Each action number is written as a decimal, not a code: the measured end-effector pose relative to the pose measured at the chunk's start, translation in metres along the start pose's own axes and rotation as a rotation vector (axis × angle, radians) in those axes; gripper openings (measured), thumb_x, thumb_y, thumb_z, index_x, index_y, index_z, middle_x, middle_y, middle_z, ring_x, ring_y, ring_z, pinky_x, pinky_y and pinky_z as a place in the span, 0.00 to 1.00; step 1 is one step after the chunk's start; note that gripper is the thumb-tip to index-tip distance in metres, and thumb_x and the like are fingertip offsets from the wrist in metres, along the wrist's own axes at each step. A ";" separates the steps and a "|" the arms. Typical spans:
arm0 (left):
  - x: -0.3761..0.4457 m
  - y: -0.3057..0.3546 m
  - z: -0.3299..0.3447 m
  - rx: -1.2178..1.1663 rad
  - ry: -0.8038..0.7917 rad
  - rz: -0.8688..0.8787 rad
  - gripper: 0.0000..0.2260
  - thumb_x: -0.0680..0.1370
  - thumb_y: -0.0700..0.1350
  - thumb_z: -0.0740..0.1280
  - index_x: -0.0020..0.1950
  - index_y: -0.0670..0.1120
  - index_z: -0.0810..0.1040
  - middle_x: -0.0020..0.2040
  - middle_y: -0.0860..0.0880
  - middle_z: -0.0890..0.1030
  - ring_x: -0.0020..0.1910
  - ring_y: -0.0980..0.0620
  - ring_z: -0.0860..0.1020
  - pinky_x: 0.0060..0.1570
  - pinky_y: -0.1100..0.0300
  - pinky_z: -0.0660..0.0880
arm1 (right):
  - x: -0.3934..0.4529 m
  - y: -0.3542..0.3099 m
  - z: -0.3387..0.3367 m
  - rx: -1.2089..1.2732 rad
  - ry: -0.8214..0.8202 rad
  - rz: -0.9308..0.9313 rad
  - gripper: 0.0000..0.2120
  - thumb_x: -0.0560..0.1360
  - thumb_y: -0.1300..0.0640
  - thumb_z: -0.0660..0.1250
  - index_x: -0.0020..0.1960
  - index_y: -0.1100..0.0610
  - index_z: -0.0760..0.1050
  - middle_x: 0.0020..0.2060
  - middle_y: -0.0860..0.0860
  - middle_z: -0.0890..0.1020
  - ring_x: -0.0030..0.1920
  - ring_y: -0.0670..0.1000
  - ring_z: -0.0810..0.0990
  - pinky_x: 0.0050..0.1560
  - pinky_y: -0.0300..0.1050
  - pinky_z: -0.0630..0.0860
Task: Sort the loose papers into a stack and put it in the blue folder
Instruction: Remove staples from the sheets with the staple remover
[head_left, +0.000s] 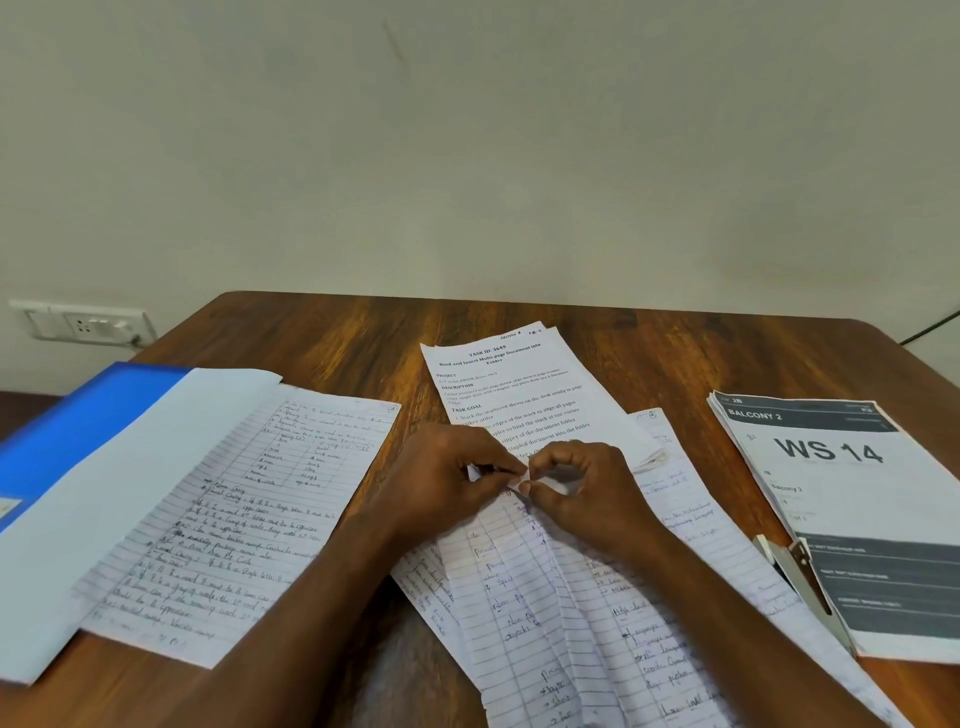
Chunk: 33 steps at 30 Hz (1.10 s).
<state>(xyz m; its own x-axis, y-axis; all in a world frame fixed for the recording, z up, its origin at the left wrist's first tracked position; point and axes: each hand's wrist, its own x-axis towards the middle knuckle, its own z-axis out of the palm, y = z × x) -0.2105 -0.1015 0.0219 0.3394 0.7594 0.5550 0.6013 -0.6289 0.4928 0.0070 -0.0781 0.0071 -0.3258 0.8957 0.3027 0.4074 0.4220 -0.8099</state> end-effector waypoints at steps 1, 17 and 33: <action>0.000 0.000 0.000 0.005 -0.002 0.007 0.07 0.78 0.44 0.77 0.56 0.50 0.89 0.51 0.56 0.88 0.45 0.62 0.84 0.42 0.73 0.74 | 0.000 -0.001 0.000 -0.009 -0.004 -0.002 0.06 0.70 0.57 0.82 0.41 0.50 0.85 0.41 0.42 0.88 0.48 0.43 0.87 0.60 0.54 0.82; -0.001 0.003 0.000 0.182 0.024 0.053 0.11 0.77 0.45 0.76 0.58 0.55 0.88 0.59 0.56 0.80 0.51 0.63 0.75 0.42 0.68 0.73 | 0.000 -0.004 -0.003 0.067 -0.012 0.078 0.04 0.72 0.59 0.80 0.42 0.53 0.86 0.41 0.45 0.88 0.48 0.43 0.87 0.53 0.29 0.77; -0.001 0.005 0.004 0.164 0.027 0.050 0.05 0.76 0.46 0.78 0.51 0.51 0.88 0.53 0.56 0.80 0.42 0.61 0.79 0.40 0.68 0.73 | 0.001 -0.005 -0.005 0.051 -0.025 0.022 0.09 0.72 0.60 0.81 0.39 0.49 0.84 0.37 0.45 0.87 0.44 0.47 0.87 0.54 0.45 0.84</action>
<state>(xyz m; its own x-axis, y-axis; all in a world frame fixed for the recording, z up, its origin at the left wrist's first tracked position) -0.2055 -0.1049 0.0210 0.3530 0.7220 0.5951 0.6949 -0.6282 0.3499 0.0088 -0.0787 0.0141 -0.3384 0.9007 0.2726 0.3705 0.3938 -0.8412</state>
